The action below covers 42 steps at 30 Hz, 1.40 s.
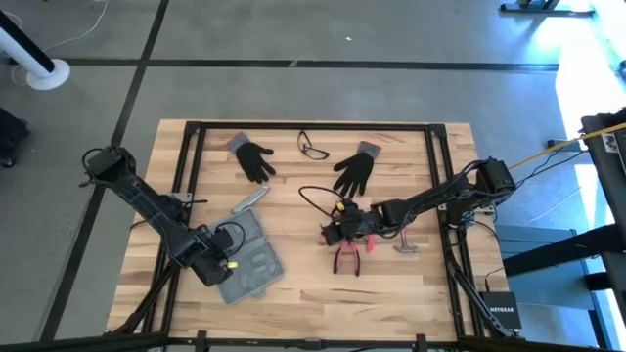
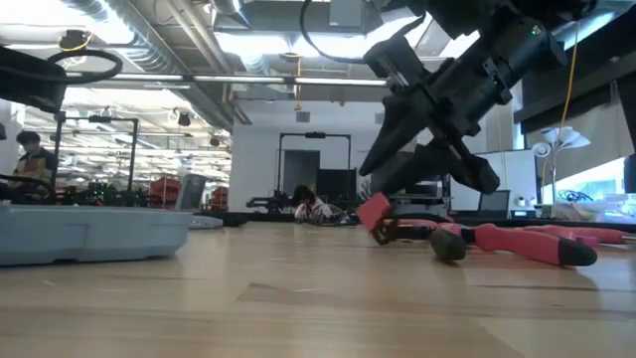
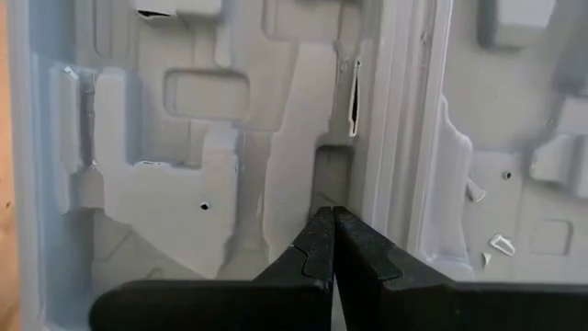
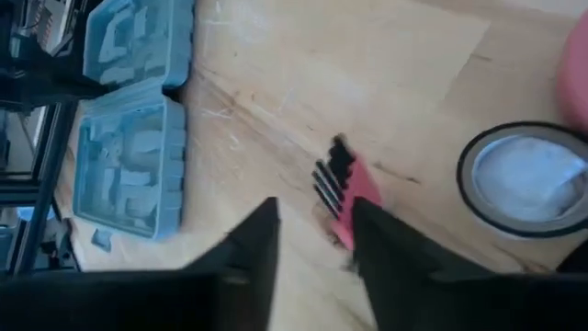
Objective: Prefit tool cases
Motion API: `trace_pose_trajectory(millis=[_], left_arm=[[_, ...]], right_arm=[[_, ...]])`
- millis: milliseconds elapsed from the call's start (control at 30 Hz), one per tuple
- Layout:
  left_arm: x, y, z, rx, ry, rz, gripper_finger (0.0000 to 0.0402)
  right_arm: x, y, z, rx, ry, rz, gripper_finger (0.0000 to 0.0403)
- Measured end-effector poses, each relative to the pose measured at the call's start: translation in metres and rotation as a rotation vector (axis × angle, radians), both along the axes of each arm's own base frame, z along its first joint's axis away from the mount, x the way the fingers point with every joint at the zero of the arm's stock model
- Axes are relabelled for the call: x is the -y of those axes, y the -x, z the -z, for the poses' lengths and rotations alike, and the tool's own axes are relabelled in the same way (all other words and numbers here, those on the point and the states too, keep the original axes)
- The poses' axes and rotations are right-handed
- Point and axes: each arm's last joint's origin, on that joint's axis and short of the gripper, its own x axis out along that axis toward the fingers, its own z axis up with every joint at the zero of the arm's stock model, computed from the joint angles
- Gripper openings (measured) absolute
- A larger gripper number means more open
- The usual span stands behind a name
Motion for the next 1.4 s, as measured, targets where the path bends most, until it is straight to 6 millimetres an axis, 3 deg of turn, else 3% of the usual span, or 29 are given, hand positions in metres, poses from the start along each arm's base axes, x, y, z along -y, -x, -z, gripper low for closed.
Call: trace_pose_trajectory(millis=[133, 233, 433, 600, 767, 900, 1100, 1233, 1333, 1400], left_arm=[[0.0, 0.0, 0.0, 0.007, 0.002, -0.015, 0.0], [0.0, -0.001, -0.001, 0.013, 0.006, -0.018, 0.0], [0.001, -0.008, -0.003, 0.098, 0.021, -0.066, 0.0], [-0.005, -0.016, -0.003, 0.176, 0.072, -0.326, 0.0], [0.011, -0.026, 0.012, 0.242, 0.25, -0.448, 0.0], [0.016, -0.028, 0.008, 0.274, 0.268, -0.384, 0.0], [-0.008, -0.032, -0.03, 0.391, 0.015, -0.246, 0.0], [-0.013, -0.05, -0.045, 0.442, 0.007, 0.086, 0.0], [-0.012, -0.064, -0.038, 0.383, 0.037, 0.42, 0.0], [-0.018, -0.068, -0.03, 0.321, 0.009, 0.523, 0.0]], right_arm=[[0.004, -0.003, 0.001, 0.02, 0.023, 0.025, 0.021], [0.005, -0.009, -0.005, 0.1, 0.044, -0.021, 0.023], [0.007, -0.012, -0.009, 0.053, 0.036, -0.176, 0.0227], [0.002, -0.012, -0.01, 0.057, -0.006, -0.195, 0.0213], [-0.001, -0.011, -0.01, 0.055, -0.015, -0.198, 0.0204], [-0.001, -0.012, -0.011, 0.067, -0.013, -0.191, 0.0204], [0.0, -0.016, -0.015, 0.122, 0.011, -0.188, 0.0204], [-0.001, -0.018, -0.018, 0.166, 0.032, -0.22, 0.0204], [-0.004, -0.018, -0.021, 0.189, 0.029, -0.239, 0.0204], [-0.005, -0.018, -0.023, 0.2, 0.032, -0.23, 0.0204]])
